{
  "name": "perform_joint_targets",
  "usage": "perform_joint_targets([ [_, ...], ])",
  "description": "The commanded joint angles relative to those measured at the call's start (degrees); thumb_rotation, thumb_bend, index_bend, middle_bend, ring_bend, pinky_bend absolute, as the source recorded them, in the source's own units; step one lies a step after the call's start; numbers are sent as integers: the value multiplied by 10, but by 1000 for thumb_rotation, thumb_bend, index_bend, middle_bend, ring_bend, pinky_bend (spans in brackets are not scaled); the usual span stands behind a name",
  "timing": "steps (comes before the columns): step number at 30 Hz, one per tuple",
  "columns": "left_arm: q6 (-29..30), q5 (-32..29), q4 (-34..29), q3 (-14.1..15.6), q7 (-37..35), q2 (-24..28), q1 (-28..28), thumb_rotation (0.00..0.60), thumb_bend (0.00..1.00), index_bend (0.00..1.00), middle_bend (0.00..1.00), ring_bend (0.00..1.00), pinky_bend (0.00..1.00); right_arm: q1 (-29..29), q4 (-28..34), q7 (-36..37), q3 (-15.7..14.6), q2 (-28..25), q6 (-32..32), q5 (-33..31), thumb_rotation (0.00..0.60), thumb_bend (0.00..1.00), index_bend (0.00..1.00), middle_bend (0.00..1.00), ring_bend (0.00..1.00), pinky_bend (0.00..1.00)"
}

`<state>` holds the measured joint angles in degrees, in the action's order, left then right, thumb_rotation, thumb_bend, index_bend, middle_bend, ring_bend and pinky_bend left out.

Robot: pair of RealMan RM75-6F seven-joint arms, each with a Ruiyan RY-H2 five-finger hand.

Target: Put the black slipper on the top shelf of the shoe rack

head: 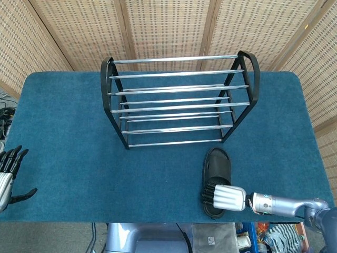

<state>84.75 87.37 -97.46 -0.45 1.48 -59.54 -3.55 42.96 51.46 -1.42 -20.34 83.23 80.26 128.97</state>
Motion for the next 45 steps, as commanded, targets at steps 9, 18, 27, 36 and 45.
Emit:
perform_joint_targets([
  [9,10,11,0,4,-6,2,4,600,130,0,0,0,0,-19,63,-90,2,-81,60,14,600,818,555,547,405,401],
  [18,18,18,1,7,-9,3,8,600,130,0,0,0,0,-11,178,-189,-7,-170,87,84,600,818,555,557,406,404],
  [27,13,18,2,7,-1,-1,6,600,130,0,0,0,0,43,288,-191,26,-246,26,90,600,837,555,550,406,404],
  [36,0,2,3,2,1,-2,0,600,130,0,0,0,0,131,314,-77,80,-291,-81,30,600,975,555,547,406,406],
  [45,-5,-13,-1,-4,-2,1,-2,600,130,0,0,0,0,181,249,-14,107,-287,-131,11,600,1000,555,552,406,422],
])
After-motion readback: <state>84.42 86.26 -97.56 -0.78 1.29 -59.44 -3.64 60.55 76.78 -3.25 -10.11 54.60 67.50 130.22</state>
